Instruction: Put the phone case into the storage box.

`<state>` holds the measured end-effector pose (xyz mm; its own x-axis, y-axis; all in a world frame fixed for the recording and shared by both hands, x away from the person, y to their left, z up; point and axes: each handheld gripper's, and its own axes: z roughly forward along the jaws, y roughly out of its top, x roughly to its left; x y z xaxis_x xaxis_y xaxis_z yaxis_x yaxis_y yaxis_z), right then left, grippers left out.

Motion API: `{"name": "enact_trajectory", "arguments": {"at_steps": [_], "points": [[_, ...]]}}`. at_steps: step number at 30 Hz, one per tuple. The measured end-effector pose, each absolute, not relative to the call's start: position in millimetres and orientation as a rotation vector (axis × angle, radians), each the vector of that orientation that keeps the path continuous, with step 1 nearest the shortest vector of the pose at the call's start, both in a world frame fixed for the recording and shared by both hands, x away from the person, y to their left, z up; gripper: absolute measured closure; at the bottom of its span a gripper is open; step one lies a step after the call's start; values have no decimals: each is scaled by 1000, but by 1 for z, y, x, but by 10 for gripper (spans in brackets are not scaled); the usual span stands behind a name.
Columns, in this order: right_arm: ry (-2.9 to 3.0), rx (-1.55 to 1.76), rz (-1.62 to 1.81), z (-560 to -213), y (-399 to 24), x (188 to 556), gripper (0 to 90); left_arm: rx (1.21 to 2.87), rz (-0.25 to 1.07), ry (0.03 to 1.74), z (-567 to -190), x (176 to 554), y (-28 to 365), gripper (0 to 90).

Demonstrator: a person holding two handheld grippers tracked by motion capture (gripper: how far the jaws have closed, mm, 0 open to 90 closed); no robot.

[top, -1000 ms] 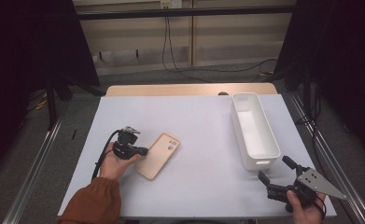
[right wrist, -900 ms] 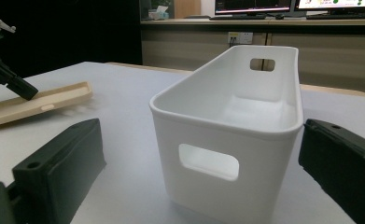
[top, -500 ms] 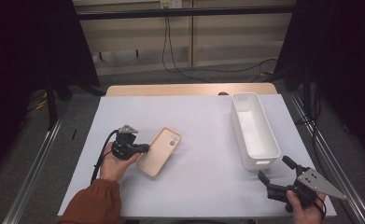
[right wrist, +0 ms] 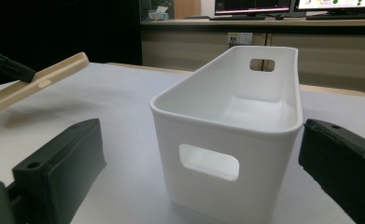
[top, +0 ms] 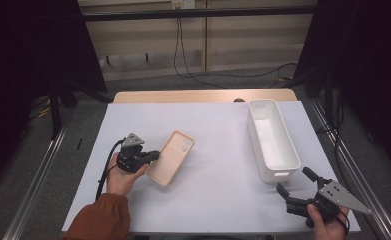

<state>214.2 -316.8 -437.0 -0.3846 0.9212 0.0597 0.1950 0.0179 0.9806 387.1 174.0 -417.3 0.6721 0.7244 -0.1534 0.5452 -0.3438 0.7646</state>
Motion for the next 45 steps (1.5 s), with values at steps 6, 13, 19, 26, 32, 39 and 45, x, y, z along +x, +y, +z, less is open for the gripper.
{"name": "enact_trajectory", "arguments": {"at_steps": [6, 13, 19, 26, 32, 39, 45], "points": [[1644, 1156, 1419, -437, -317, 214, 0, 2020, 296, 960, -417, 385, 176, 877], [1639, 1161, 1421, -437, -317, 214, 0, 1965, 337, 972, -415, 381, 176, 877], [1637, 1161, 1423, -437, -317, 214, 0, 1919, 362, 939, -412, 376, 179, 877], [1633, 1169, 1427, -437, -317, 214, 0, 1888, 374, 906, -409, 369, 177, 877], [1631, 1172, 1435, -437, -316, 215, 0, 1846, 378, 896, -406, 364, 177, 877], [1632, 1166, 1446, -436, -314, 215, 0, 1821, 367, 870, -402, 357, 175, 877], [1636, 1163, 1461, -433, -310, 215, 0, 1797, 361, 848, -400, 353, 170, 877]]}}
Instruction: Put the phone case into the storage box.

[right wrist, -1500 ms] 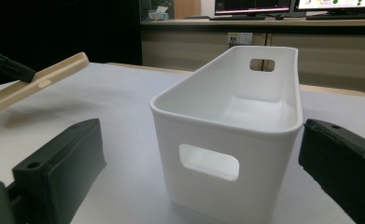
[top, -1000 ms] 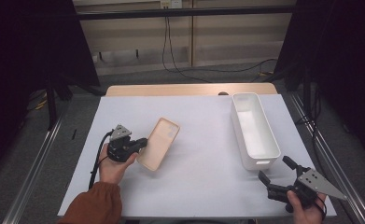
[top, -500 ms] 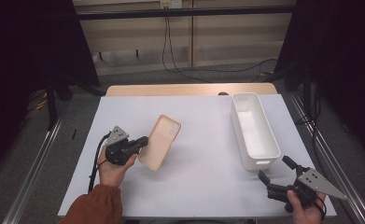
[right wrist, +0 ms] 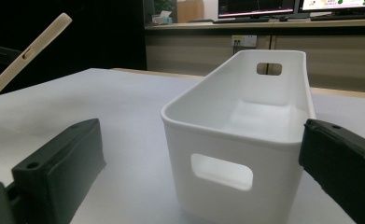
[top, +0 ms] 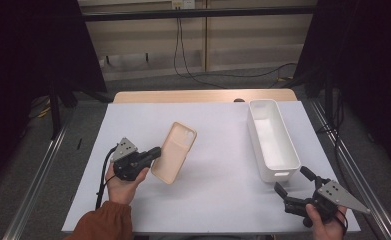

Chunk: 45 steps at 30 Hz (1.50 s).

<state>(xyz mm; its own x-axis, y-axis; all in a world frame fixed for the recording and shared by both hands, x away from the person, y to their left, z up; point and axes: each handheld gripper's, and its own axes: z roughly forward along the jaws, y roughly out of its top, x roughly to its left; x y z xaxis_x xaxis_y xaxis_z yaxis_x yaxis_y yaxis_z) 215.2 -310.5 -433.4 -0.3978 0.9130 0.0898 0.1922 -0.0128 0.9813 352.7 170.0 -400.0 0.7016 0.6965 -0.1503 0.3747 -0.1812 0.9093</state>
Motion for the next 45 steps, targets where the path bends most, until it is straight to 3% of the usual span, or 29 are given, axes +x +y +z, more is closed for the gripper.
{"name": "enact_trajectory", "arguments": {"at_steps": [36, 45], "points": [[1775, 1001, 1636, -382, -252, 251, 12, 1777, 334, 706, -383, 345, 103, 877], [1811, 985, 1651, -385, -239, 267, 24, 1773, 339, 685, -386, 348, 96, 877]]}}
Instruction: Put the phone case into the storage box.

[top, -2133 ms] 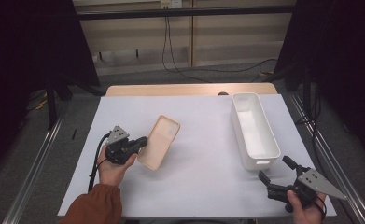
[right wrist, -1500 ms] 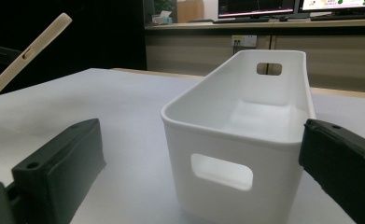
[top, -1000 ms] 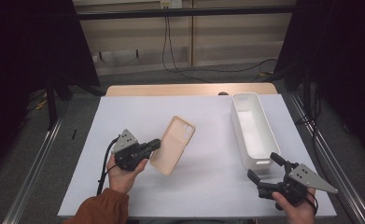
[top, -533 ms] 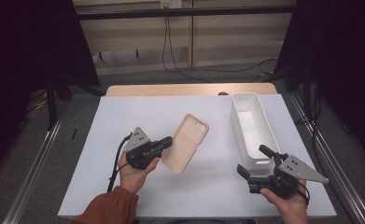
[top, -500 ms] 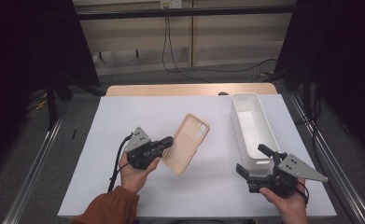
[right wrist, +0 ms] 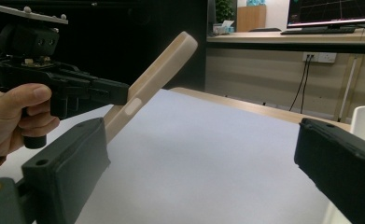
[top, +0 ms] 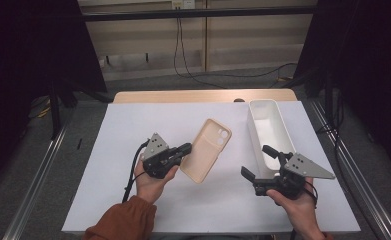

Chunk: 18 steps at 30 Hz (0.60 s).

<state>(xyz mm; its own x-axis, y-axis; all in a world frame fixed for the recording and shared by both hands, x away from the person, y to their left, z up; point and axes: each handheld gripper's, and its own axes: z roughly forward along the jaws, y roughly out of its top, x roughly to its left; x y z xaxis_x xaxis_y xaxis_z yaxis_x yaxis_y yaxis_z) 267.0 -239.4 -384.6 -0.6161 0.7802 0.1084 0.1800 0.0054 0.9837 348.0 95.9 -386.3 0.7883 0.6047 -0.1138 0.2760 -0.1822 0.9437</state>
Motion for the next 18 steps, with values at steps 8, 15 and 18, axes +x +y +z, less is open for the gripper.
{"name": "enact_trajectory", "arguments": {"at_steps": [8, 15, 18], "points": [[1857, 944, 1665, -381, -222, 279, 68, 1786, 356, 688, -390, 344, 92, 877], [1894, 935, 1666, -374, -210, 292, 112, 1780, 358, 674, -390, 343, 90, 877], [1898, 941, 1671, -373, -206, 297, 147, 1780, 360, 670, -390, 343, 91, 877]]}}
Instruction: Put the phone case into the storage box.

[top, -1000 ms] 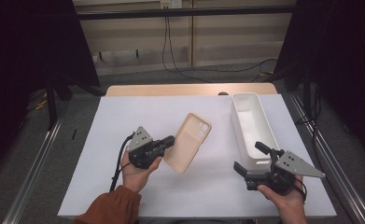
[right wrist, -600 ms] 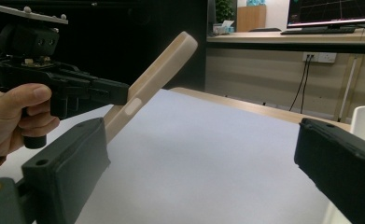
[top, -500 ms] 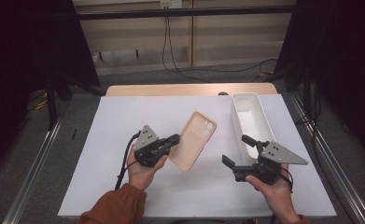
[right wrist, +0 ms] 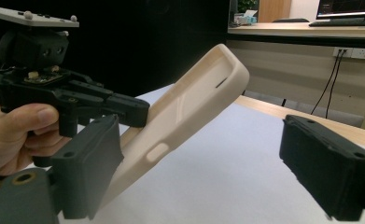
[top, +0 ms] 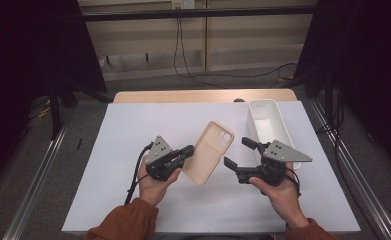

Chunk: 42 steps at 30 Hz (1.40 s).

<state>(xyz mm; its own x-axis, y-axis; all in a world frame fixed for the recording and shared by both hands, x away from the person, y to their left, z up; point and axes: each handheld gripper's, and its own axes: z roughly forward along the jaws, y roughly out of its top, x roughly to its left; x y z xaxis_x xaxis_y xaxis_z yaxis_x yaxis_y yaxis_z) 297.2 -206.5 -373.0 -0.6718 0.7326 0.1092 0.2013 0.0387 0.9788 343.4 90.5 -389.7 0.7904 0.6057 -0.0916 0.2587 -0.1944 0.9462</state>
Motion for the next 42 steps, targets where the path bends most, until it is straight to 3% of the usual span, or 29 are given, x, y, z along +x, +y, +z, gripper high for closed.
{"name": "enact_trajectory", "arguments": {"at_steps": [4, 16, 26, 42], "points": [[1917, 944, 1663, -374, -203, 303, 239, 1791, 354, 658, -389, 343, 90, 877], [1927, 982, 1670, -378, -200, 313, 359, 1798, 357, 650, -390, 342, 88, 877], [1943, 976, 1684, -378, -199, 313, 550, 1804, 360, 646, -390, 342, 87, 877], [1926, 997, 1679, -379, -200, 316, 664, 1815, 372, 641, -393, 339, 85, 875]]}}
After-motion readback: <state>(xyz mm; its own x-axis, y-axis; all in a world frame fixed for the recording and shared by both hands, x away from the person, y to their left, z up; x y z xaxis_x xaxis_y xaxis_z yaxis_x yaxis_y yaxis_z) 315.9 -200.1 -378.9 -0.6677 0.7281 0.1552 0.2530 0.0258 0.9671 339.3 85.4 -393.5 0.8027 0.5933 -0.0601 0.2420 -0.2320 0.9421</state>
